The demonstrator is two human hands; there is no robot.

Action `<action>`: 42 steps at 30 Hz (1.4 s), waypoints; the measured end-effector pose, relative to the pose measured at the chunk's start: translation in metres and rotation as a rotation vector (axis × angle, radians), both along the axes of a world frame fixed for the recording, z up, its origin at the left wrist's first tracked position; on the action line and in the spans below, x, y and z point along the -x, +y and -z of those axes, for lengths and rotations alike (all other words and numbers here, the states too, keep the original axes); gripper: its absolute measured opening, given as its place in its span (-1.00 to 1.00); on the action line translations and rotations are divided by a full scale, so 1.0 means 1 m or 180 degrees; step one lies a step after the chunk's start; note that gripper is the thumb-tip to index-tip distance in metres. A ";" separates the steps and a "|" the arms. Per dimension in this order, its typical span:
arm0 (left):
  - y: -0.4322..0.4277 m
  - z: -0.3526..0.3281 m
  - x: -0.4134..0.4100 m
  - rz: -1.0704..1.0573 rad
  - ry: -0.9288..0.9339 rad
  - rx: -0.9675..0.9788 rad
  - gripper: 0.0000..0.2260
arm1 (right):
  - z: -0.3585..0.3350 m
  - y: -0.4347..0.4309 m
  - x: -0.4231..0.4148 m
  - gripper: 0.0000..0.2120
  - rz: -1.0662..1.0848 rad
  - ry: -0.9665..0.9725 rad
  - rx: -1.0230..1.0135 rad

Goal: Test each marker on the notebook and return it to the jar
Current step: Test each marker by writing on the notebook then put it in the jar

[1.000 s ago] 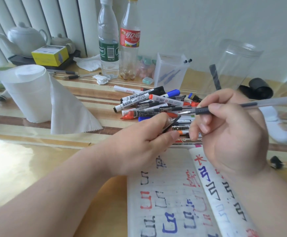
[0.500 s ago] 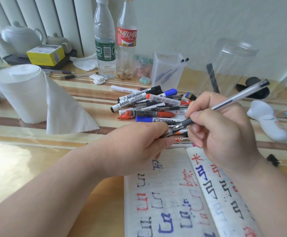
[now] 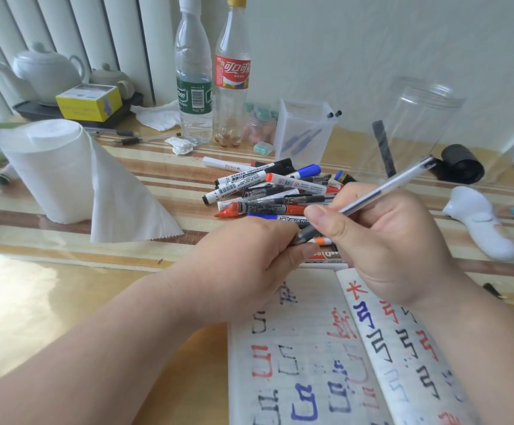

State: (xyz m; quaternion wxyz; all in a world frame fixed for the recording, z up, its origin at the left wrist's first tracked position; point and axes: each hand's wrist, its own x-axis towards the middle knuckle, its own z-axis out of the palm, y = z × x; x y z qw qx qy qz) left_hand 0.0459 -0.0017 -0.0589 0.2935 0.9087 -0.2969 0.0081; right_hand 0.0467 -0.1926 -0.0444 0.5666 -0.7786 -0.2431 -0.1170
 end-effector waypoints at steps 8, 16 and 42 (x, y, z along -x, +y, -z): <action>0.002 0.003 -0.012 -0.0204 0.0297 0.0240 -0.62 | -0.001 -0.005 -0.003 -0.87 0.0023 0.0362 -0.1144; 0.006 0.003 -0.012 -0.0282 0.0468 0.0223 -0.71 | -0.024 -0.017 0.006 -0.93 0.0604 -0.0271 -0.1598; 0.020 0.002 -0.012 -0.0569 0.0692 0.0449 -0.69 | -0.032 -0.013 -0.063 -0.85 0.1258 0.0423 0.2429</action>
